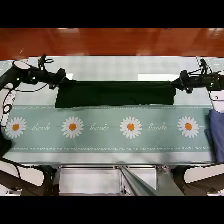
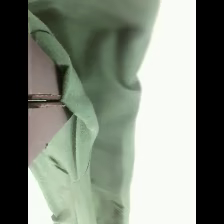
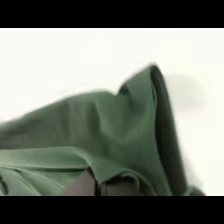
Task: Fold the shirts.
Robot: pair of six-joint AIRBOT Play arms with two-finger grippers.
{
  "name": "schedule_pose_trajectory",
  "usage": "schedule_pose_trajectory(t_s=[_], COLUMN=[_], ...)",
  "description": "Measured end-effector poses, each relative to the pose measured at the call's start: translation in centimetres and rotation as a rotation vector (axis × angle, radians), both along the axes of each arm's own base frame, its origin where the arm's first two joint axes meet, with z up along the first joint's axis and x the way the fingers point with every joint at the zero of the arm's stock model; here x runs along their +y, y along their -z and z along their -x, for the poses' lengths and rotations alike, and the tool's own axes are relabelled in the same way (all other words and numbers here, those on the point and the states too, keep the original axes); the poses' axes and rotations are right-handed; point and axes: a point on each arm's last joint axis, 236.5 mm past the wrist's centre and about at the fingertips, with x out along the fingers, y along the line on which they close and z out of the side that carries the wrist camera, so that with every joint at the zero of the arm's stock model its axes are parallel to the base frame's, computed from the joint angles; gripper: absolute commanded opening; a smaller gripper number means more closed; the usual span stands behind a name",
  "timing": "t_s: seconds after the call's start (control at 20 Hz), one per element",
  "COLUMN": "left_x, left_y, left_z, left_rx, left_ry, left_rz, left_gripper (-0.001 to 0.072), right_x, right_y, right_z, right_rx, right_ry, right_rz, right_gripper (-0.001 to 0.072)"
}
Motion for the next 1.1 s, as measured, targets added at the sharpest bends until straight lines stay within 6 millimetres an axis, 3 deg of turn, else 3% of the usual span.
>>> schedule_pose_trajectory(t_s=[0.25, 0.3, 0.35, 0.4, 0.45, 0.5, 0.6, 0.8, 0.95, 1.1], left_x=[-0.4, -0.5, -0.6, -0.7, -0.7, -0.7, -0.5, 1.7, 4.4, 5.6], left_y=[0.7, 1.0, 1.3, 1.5, 1.7, 1.6, 1.0, -3.3, -8.4, -11.9], left_z=[-1.7, -1.7, -1.7, -1.7, -1.6, -1.6, -1.6, -1.1, -0.1, 3.1], left_rx=[0.0, 0.007, 0.013, 0.018, 0.024, 0.027, 0.032, 0.001, -0.076, -0.13], left_ry=[0.019, 0.023, 0.026, 0.028, 0.032, 0.036, 0.047, 0.065, 0.057, 0.051], left_rz=[0.006, 0.008, 0.009, 0.011, 0.012, 0.015, 0.025, 0.027, -0.042, -0.13], left_gripper=[0.002, 0.0021, 0.0061, 0.0269, 0.047, 0.0505, 0.0505, 0.0505, 0.0505, 0.0505], right_x=[-0.2, -0.1, 0.0, 0.0, -0.1, -0.2, -0.4, -3.7, -8.3, -11.4], right_y=[0.6, 0.9, 1.1, 1.2, 1.3, 1.4, 1.1, -2.0, -5.2, -4.5], right_z=[-1.9, -2.2, -2.3, -2.6, -2.9, -2.9, -2.8, -1.4, 1.2, 5.1], right_rx=[-0.027, -0.029, -0.03, -0.034, -0.037, -0.034, -0.032, -0.057, -0.079, -0.012], right_ry=[0.038, 0.042, 0.044, 0.054, 0.063, 0.066, 0.071, 0.104, 0.143, 0.149], right_rz=[-0.008, -0.005, -0.002, -0.002, 0.003, 0.002, -0.008, -0.025, 0.011, 0.076], right_gripper=[0.0021, 0.0048, 0.0214, 0.0426, 0.0418, 0.0418, 0.0417, 0.0417, 0.0417, 0.0419])
